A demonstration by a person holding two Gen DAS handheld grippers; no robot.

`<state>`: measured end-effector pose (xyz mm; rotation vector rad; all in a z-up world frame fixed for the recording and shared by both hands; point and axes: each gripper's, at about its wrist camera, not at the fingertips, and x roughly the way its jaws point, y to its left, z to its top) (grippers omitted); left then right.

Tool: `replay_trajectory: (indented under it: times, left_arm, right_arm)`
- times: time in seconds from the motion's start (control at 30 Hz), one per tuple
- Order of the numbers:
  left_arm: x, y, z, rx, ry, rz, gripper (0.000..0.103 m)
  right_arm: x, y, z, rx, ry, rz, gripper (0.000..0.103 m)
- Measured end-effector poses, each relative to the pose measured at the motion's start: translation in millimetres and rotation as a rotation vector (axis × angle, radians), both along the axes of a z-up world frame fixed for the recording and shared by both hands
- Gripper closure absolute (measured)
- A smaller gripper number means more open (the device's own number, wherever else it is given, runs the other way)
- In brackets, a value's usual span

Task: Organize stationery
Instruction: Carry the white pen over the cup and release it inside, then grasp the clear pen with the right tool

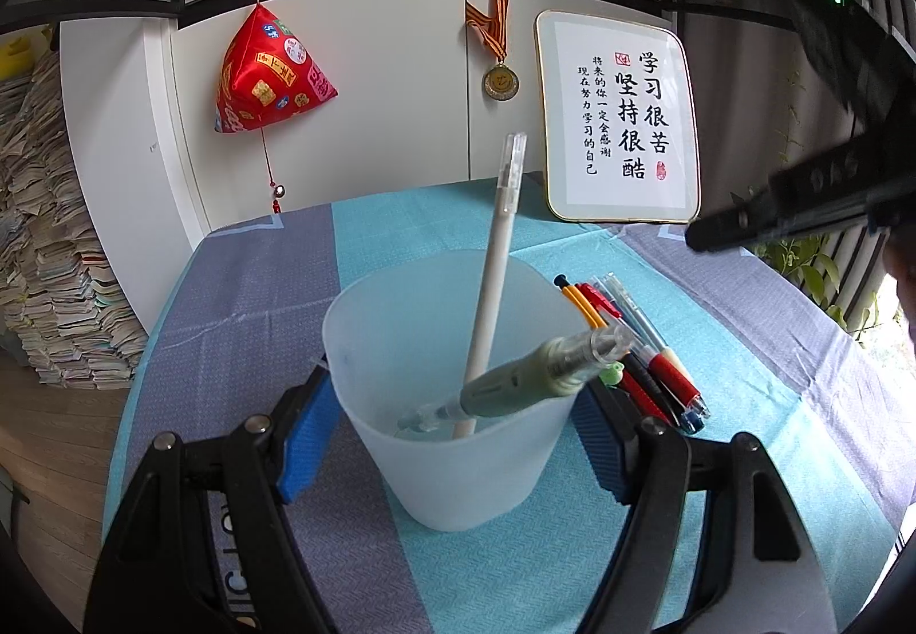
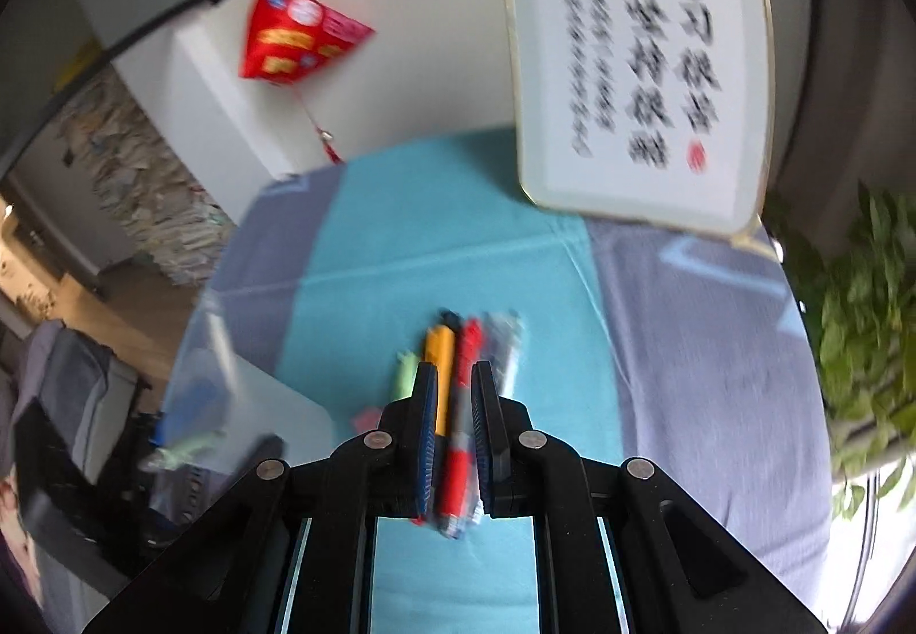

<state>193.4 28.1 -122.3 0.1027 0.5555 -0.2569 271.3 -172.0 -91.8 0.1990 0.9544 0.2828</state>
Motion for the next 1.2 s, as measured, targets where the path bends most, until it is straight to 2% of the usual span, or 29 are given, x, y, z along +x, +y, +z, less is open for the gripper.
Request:
replay_trajectory:
  times: [0.3,0.63,0.83,1.2]
  left_arm:
    - [0.1,0.1,0.1,0.001,0.000,0.000,0.030]
    - [0.3,4.7,0.4,-0.006,-0.001,0.021,0.030]
    - [5.0,13.9,1.1,0.007,-0.003,0.071,0.030]
    - [6.6,16.4,1.2,0.017,-0.005,0.065,0.030]
  right_arm:
    - [7.1,-9.7,-30.7,-0.042,0.089,-0.048,0.092]
    - [36.5,-6.2,-52.6,-0.064,0.155,-0.081,0.092]
    - [56.7,0.4,-59.3,-0.071,0.176,-0.093,0.092]
    - [77.4,7.9,-63.3,-0.064,0.195,-0.095,0.091]
